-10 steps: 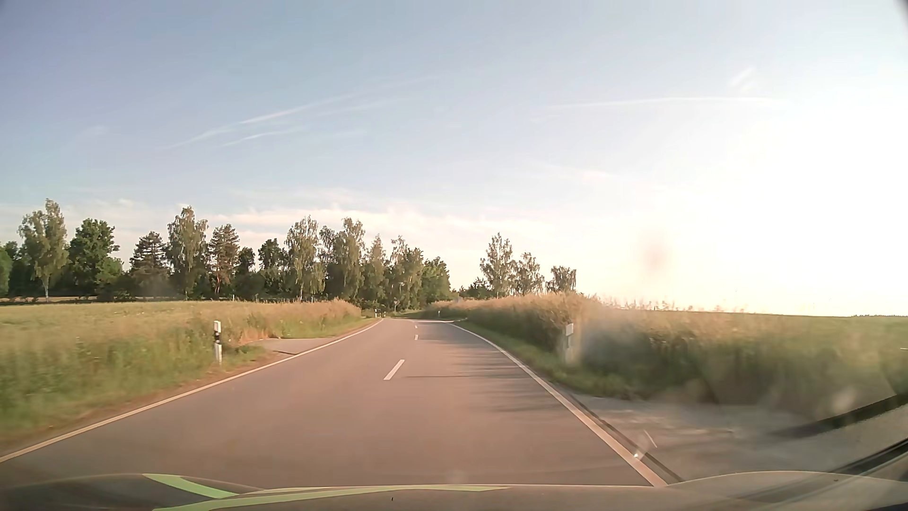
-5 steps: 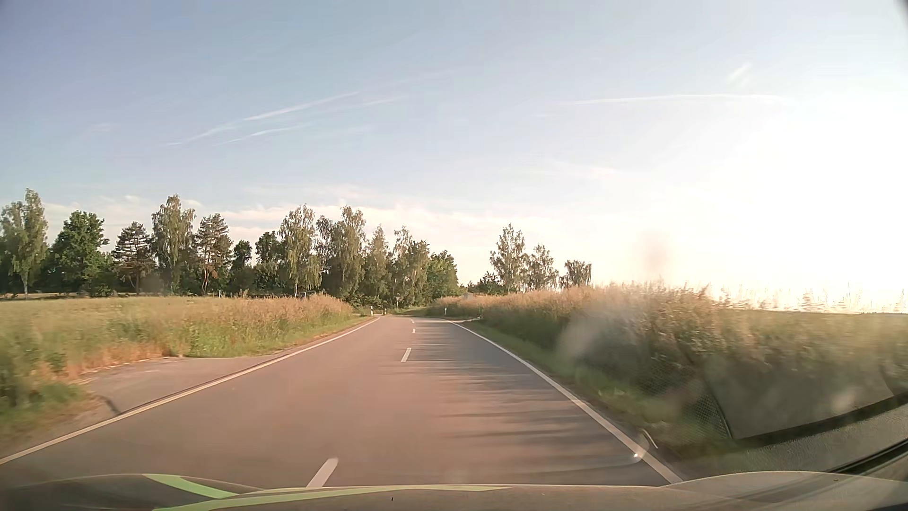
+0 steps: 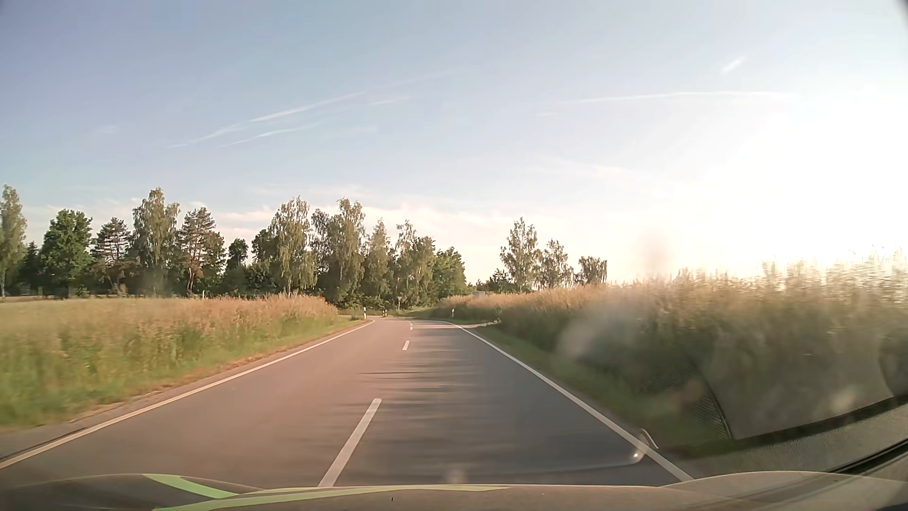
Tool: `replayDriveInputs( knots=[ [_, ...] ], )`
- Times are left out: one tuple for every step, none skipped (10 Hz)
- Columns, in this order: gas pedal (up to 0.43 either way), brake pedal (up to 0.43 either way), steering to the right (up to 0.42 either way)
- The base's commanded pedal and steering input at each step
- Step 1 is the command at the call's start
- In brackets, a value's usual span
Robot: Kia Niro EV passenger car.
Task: Follow the waypoints while adhering to traffic rules and regulations
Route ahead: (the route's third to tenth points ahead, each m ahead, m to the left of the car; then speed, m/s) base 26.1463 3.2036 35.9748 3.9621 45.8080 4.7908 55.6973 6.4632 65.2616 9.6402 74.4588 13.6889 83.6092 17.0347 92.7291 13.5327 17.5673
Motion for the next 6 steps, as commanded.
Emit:
replayDriveInputs(
  knots=[
    [0.000, 0.134, -0.008],
    [0.000, 0.134, -0.009],
    [0.000, 0.140, -0.011],
    [0.000, 0.140, -0.012],
    [0.000, 0.140, -0.012],
    [0.000, 0.146, -0.012]
  ],
)
